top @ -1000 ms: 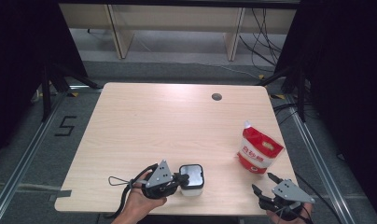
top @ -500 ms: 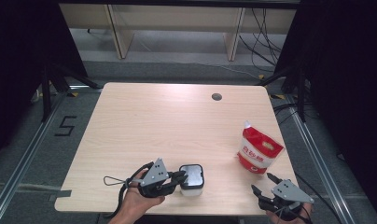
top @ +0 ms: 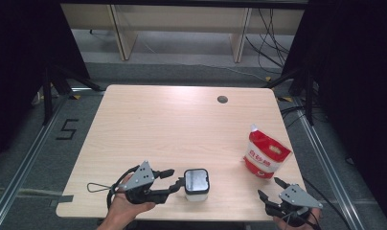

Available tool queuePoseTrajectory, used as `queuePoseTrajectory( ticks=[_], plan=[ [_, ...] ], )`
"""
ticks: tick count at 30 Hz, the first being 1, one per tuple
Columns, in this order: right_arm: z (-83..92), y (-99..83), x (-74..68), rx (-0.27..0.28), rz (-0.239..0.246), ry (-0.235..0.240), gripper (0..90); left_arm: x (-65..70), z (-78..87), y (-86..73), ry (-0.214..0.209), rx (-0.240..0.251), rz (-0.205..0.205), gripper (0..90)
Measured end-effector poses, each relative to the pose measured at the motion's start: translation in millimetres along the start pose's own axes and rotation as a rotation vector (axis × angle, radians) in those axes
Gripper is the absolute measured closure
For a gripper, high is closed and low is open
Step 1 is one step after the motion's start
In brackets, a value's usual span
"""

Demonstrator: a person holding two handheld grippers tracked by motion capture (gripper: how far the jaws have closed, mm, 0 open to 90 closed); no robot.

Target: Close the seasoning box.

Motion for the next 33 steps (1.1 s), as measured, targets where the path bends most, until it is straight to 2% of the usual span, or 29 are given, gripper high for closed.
queuePoseTrajectory(
  ticks=[1,4,6,9,11,12,13,15,16,17,18,21,23,25,26,27,28,29,30,31,32,33],
  plan=[
    [0.1,0.0,-0.3,-0.002,-0.004,0.002,31.7,0.1,3.3,-2.7,0.023,-0.016,0.007,42.5],
    [0.3,-0.2,-1.6,-0.004,-0.01,-0.003,31.7,-3.7,8.5,-9.3,0.047,-0.036,-0.005,35.9],
    [-0.1,0.2,-1.4,-0.006,-0.001,0.006,31.6,-4.7,11.2,-14.6,0.065,-0.045,0.021,33.4],
    [-0.2,0.5,-1.4,-0.001,0.006,0.007,31.4,-6.3,16.0,-23.7,0.072,-0.065,0.023,32.1],
    [-0.4,0.0,-2.3,-0.009,0.001,0.01,31.4,-5.1,17.2,-29.6,0.071,-0.064,0.052,30.8],
    [-0.3,-0.1,-2.9,-0.01,-0.005,0.01,31.4,-6.3,20.3,-33.4,0.072,-0.081,0.027,30.7],
    [-0.8,0.4,-2.2,-0.003,0.01,0.01,31.4,-6.4,22.0,-36.6,0.076,-0.088,0.028,30.6],
    [-0.9,0.0,-3.3,-0.011,0.005,0.019,31.4,-7.0,25.2,-42.9,0.085,-0.107,0.025,30.1],
    [-1.3,0.0,-3.2,-0.009,0.009,0.017,31.3,-6.4,26.5,-46.0,0.085,-0.113,0.044,29.8],
    [-1.6,0.0,-3.6,-0.007,0.009,0.019,31.2,-7.0,27.7,-48.2,0.08,-0.118,0.035,29.5],
    [-2.0,-0.3,-4.0,-0.012,0.01,0.024,31.2,-6.4,29.2,-50.7,0.081,-0.123,0.047,29.2],
    [-1.6,0.0,-5.4,-0.015,-0.002,0.038,30.7,-5.8,33.2,-57.0,0.079,-0.132,0.036,28.8],
    [-2.0,-0.2,-6.7,-0.016,-0.011,0.057,29.9,-2.4,35.9,-62.6,0.082,-0.14,0.066,28.6],
    [-2.3,0.0,-9.3,-0.015,-0.026,0.088,29.4,-0.3,39.7,-69.0,0.086,-0.154,0.075,28.6],
    [-1.4,0.0,-11.0,-0.015,-0.049,0.092,29.0,-0.4,42.4,-72.0,0.089,-0.167,0.066,28.6],
    [-1.1,-0.3,-12.4,-0.005,-0.049,0.091,28.9,-1.1,45.0,-74.1,0.097,-0.185,0.051,28.6],
    [-0.9,-1.6,-14.8,-0.014,-0.065,0.108,28.8,-0.3,46.8,-76.4,0.09,-0.176,0.052,28.5],
    [-0.2,-4.1,-16.4,-0.024,-0.052,0.11,28.8,-1.0,49.0,-78.3,0.095,-0.184,0.039,28.6],
    [0.0,-6.2,-17.7,-0.029,-0.049,0.115,28.7,2.0,49.1,-79.6,0.093,-0.175,0.081,28.5],
    [0.8,-7.6,-18.5,-0.035,-0.05,0.115,28.7,-0.3,52.0,-81.9,0.102,-0.201,0.053,28.5],
    [2.6,-10.0,-20.6,-0.056,-0.073,0.123,28.7,1.8,50.0,-81.8,0.103,-0.167,0.082,28.5],
    [2.2,-10.1,-19.9,-0.044,-0.061,0.121,28.7,0.8,52.0,-82.3,0.103,-0.182,0.072,28.5]
  ],
)
Point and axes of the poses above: each handheld gripper's, and its own axes: z roughly backward along the jaws, y roughly out of its top, x roughly to its right, the point moved 4 cm from there along -z, roughly forward along the jaws, and after that the axes turned 7 degrees about -z, right-handed, at the moved point
